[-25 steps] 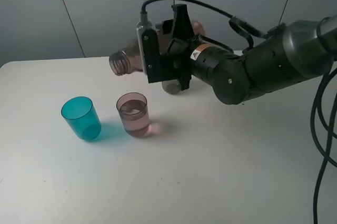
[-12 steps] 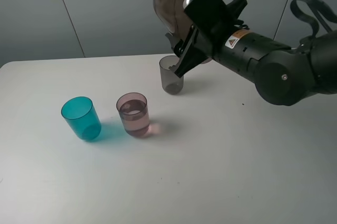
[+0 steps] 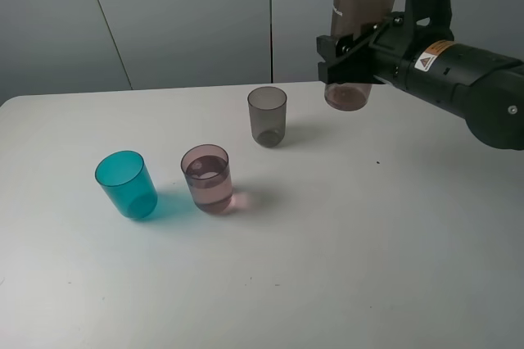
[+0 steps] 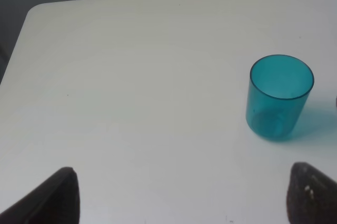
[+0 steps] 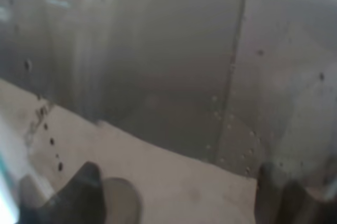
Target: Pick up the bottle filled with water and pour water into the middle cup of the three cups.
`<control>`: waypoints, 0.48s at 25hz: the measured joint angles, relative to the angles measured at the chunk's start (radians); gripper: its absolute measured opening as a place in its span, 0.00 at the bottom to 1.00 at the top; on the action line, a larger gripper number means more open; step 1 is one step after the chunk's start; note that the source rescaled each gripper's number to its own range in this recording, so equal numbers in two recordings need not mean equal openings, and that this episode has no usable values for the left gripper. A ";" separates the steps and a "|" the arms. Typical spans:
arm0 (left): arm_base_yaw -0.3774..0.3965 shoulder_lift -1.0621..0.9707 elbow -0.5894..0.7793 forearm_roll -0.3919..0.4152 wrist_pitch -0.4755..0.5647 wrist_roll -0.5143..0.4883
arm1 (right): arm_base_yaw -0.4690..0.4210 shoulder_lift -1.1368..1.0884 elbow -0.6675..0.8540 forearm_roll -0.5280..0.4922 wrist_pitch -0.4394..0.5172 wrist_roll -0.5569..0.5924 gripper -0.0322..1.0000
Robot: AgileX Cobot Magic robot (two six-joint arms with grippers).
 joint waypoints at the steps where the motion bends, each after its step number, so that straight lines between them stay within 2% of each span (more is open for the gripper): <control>1: 0.000 0.000 0.000 0.000 0.000 0.000 | -0.023 0.000 0.000 -0.009 0.001 0.004 0.03; 6: 0.000 0.000 0.000 0.000 0.000 0.000 | -0.123 0.057 0.000 -0.013 -0.017 0.015 0.03; 12: 0.000 0.000 0.000 0.000 0.000 0.000 | -0.162 0.221 0.000 0.020 -0.153 0.015 0.03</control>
